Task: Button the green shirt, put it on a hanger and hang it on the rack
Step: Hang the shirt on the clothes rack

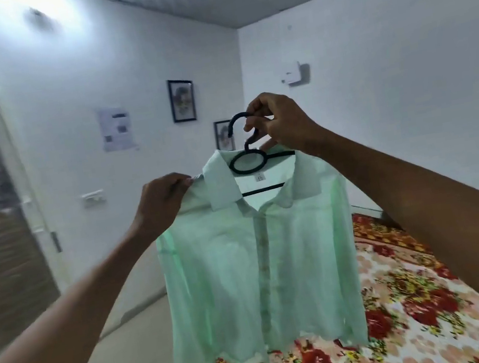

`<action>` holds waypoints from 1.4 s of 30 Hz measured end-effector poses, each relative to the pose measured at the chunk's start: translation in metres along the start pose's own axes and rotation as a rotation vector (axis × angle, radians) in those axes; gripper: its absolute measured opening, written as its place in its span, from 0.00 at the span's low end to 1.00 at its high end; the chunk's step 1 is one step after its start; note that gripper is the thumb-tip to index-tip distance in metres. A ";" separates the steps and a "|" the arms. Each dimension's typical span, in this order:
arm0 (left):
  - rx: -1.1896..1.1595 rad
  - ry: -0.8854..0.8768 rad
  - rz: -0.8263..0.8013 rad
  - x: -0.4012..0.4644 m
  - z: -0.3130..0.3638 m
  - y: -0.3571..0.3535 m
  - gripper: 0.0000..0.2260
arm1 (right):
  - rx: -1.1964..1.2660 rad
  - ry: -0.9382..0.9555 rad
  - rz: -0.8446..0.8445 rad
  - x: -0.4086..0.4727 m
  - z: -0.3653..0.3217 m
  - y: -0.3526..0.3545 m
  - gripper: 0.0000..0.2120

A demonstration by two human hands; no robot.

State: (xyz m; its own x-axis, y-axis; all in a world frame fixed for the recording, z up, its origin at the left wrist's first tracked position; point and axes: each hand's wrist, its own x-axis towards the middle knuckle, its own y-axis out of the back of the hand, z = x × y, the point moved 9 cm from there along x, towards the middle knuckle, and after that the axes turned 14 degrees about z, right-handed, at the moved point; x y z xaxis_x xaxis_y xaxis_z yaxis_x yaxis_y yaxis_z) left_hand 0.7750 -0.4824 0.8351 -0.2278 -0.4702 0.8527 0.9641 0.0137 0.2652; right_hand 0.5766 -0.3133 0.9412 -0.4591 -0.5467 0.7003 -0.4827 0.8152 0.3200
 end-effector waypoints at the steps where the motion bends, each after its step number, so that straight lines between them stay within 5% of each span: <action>1: 0.034 -0.004 0.021 -0.003 0.001 0.020 0.06 | 0.030 0.015 -0.017 -0.005 -0.009 -0.010 0.05; 17: 0.538 0.168 -0.014 -0.134 0.006 0.392 0.08 | 0.459 0.166 -0.526 -0.142 -0.241 -0.237 0.03; 29: 0.957 0.377 0.233 -0.287 0.055 0.783 0.06 | 0.800 0.301 -0.862 -0.338 -0.539 -0.449 0.04; 42: 1.439 0.493 0.506 -0.455 0.152 1.097 0.07 | 1.081 0.357 -1.078 -0.574 -0.832 -0.586 0.05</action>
State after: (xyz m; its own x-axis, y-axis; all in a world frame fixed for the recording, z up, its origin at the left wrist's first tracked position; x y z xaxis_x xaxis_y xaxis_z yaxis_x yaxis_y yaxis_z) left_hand 1.9160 -0.1187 0.8064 0.3984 -0.3810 0.8343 -0.0662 0.8953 0.4405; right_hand 1.7430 -0.3181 0.8827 0.5598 -0.5594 0.6113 -0.8115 -0.5190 0.2683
